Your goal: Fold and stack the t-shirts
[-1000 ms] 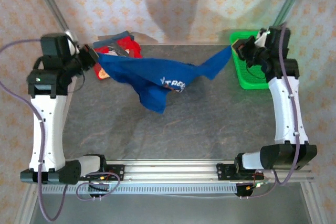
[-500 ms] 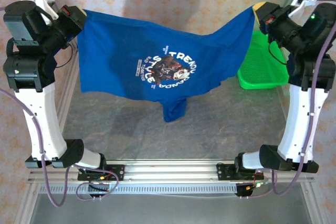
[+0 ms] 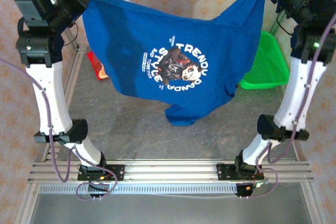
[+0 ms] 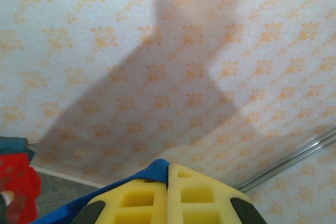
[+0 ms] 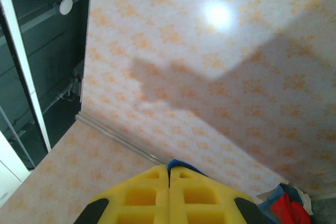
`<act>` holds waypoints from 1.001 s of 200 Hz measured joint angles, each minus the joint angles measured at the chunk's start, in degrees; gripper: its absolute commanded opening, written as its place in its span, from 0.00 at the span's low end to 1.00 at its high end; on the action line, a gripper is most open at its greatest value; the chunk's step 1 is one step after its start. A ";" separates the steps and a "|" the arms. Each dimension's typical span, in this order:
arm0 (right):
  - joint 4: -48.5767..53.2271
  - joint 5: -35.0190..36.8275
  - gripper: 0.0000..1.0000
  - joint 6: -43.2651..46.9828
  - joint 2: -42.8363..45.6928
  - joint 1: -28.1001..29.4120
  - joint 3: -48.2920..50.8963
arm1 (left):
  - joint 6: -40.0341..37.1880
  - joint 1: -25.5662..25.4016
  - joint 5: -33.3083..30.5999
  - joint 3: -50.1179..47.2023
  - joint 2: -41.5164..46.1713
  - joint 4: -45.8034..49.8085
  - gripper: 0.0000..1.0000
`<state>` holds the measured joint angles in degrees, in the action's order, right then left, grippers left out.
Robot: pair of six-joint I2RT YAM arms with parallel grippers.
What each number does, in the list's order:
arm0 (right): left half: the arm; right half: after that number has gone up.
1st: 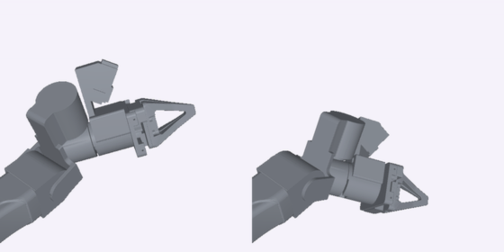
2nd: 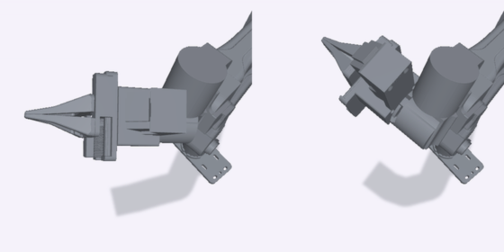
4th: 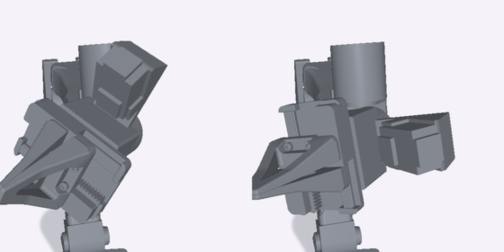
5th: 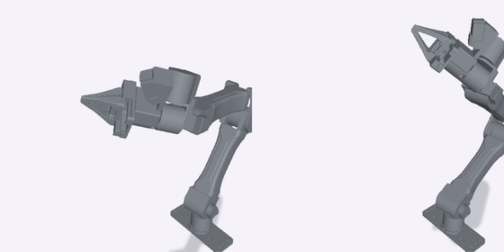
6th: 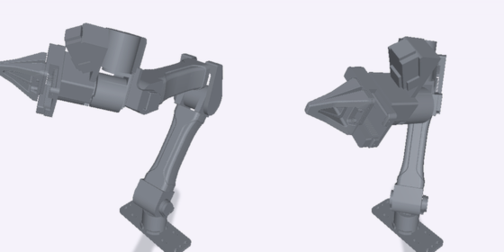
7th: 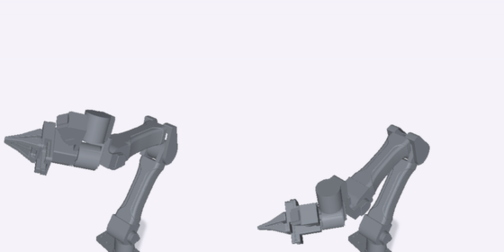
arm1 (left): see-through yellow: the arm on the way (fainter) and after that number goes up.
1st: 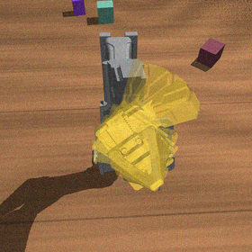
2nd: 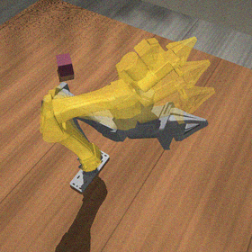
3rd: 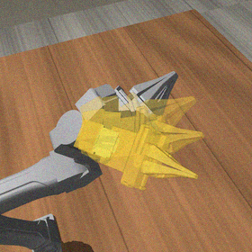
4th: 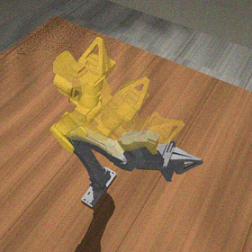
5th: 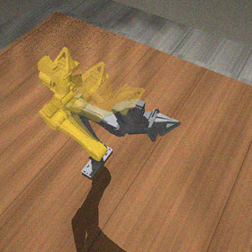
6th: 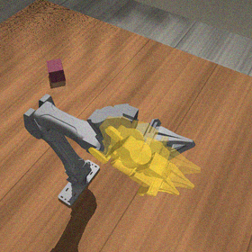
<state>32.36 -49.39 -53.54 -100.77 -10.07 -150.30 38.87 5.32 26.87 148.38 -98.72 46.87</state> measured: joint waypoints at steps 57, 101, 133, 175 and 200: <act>-14.05 -0.37 0.00 -11.19 -17.05 -3.15 -3.72 | 7.52 -0.02 3.15 10.71 -16.96 -9.70 0.00; -27.91 2.93 0.00 -22.40 -22.51 -4.79 -7.21 | 10.82 -0.02 3.15 11.08 -19.74 -17.62 0.00; -34.69 3.30 0.00 -26.99 -22.12 -8.66 -8.50 | 11.45 0.35 3.19 13.14 -19.71 -23.41 0.00; -35.87 -1.11 0.00 -27.78 -18.01 -12.63 -6.29 | 7.06 1.18 5.25 13.29 -17.81 -23.23 0.00; -27.63 -5.22 0.00 -18.64 -8.87 -12.81 4.55 | -0.15 1.16 6.12 8.55 -12.81 -16.04 0.00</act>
<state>4.73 -54.61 -72.18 -109.65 -22.87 -145.75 38.72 6.48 32.99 156.92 -111.53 30.83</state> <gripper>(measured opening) 0.051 0.041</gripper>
